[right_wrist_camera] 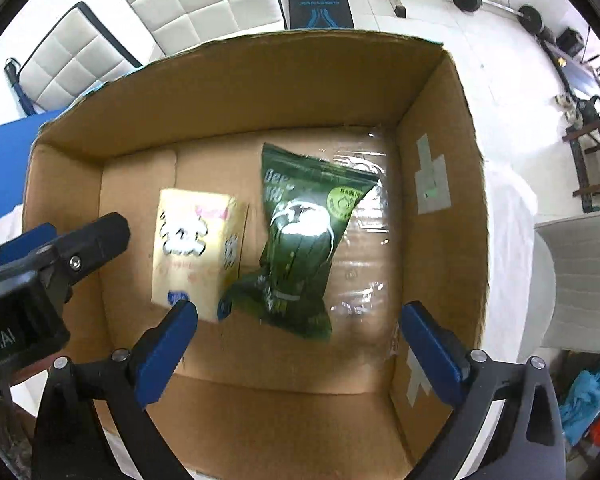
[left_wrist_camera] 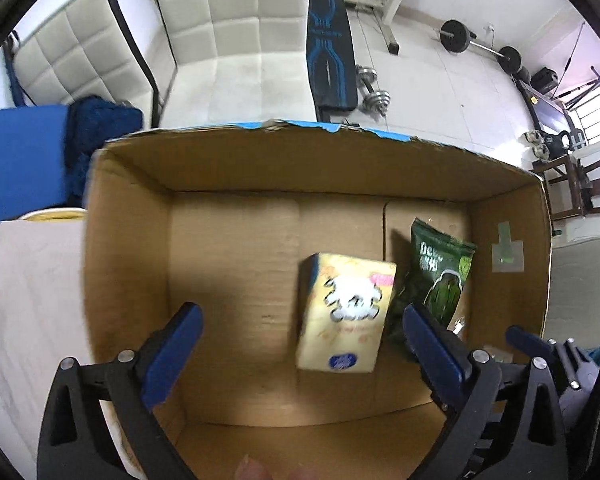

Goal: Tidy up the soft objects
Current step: 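Carry both packs into the box and open both grippers, then grasp the blue stick pack with the left gripper while the right gripper grasps the panda bag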

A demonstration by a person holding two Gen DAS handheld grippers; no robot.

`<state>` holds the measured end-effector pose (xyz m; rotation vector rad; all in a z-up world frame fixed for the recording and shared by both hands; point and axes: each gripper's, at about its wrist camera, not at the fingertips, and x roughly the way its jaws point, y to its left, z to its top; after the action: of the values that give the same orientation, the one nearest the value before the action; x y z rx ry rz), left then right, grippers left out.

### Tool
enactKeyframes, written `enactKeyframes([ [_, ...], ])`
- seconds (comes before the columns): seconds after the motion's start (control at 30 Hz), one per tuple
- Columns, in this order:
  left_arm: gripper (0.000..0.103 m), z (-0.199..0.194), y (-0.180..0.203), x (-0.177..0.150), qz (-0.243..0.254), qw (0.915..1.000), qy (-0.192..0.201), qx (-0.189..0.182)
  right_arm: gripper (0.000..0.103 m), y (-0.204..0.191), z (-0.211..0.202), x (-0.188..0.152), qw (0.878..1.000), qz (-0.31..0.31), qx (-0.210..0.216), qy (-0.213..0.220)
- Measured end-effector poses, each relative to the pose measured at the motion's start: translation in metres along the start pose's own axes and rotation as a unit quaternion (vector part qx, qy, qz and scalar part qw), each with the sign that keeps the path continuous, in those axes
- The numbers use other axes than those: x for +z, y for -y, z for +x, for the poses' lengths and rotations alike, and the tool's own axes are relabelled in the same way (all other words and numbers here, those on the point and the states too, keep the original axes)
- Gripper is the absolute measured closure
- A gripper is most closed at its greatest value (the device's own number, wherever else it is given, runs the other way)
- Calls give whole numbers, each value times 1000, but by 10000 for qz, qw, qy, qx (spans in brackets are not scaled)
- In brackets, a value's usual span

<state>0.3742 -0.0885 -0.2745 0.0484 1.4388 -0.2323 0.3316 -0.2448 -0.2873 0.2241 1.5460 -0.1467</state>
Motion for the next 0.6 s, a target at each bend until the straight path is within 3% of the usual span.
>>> enactKeyframes([
  [0.17,0,-26,-5,-26,42,9999,112,108,0,-8,-25,-27,9998,-69,-45,194],
  [0.3,1,-50,-6,-46,170,9980,402,464,0,-12,-44,-48,9995,-111,-18,301],
  [0.6,1,-107,-13,-98,-157,9955,907,238,0,-25,-92,-104,9969,-339,-95,704],
])
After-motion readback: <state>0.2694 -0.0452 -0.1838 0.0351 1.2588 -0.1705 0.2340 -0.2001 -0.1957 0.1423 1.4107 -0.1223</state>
